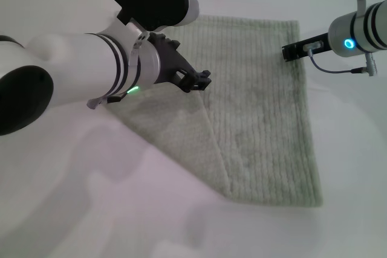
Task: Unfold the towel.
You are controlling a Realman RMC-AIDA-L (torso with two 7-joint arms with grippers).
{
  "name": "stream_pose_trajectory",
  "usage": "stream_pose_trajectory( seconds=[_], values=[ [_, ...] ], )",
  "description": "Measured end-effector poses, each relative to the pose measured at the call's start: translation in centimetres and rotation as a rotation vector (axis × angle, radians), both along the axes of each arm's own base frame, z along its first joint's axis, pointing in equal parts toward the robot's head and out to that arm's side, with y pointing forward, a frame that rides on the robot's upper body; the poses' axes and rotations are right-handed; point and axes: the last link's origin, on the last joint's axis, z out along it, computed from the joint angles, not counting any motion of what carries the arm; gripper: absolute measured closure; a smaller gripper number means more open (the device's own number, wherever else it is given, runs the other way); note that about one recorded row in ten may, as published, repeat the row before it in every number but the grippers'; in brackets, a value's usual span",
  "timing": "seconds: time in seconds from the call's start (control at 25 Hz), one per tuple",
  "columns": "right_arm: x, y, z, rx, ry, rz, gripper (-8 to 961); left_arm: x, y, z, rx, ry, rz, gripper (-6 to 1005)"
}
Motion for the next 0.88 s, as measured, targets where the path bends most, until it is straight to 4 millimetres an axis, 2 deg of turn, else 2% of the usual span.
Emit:
stream_pose_trajectory(
  seconds=[0.2, 0.48, 0.88],
  values=[
    [0.2, -0.1, 0.0, 0.001, -0.001, -0.005, 953, 0.3, 0.1, -0.1, -0.001, -0.005, -0.013, 197],
    [0.5, -0.1, -0.1, 0.002, -0.004, -0.011, 954, 0.7, 0.2, -1.6, -0.027, -0.015, -0.046, 197],
    [0.4, -0.1, -0.1, 0.003, -0.004, -0.008, 954, -0.2, 1.4, -3.6, -0.073, 0.0, -0.009, 197]
  ],
)
